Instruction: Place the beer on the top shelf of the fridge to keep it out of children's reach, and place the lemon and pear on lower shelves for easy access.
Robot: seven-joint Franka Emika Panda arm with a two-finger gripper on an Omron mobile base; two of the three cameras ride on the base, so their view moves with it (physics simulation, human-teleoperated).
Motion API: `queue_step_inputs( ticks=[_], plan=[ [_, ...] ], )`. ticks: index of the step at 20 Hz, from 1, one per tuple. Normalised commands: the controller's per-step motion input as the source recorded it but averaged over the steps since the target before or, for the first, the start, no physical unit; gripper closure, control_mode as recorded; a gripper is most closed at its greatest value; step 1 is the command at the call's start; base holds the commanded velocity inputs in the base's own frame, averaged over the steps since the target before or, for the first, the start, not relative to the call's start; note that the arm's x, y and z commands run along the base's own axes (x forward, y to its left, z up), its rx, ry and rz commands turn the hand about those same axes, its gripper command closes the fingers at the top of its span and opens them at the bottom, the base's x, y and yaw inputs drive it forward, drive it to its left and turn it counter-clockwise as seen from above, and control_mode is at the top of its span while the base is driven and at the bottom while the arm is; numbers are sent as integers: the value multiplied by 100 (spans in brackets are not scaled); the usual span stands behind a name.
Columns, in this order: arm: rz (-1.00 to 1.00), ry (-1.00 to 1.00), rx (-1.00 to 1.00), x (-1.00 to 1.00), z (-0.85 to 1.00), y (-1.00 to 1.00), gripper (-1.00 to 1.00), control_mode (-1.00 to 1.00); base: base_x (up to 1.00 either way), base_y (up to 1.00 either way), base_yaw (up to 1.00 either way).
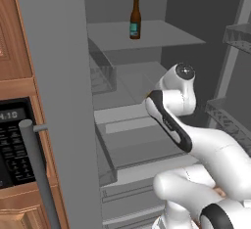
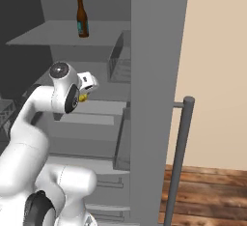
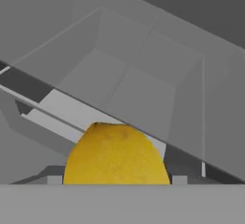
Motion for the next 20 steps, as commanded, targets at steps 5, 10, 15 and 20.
queue_step_inputs(
  ticks=[5,10,15,20],
  plan=[
    [0,0,0,70,-15,7,100,-100,0,0,0],
    [0,0,1,70,-13,1,100,-100,0,0,0],
    [0,0,0,70,-15,2,100,-100,0,0,0],
    [0,0,1,69,-18,0,100,-100,0,0,0]
  ],
)
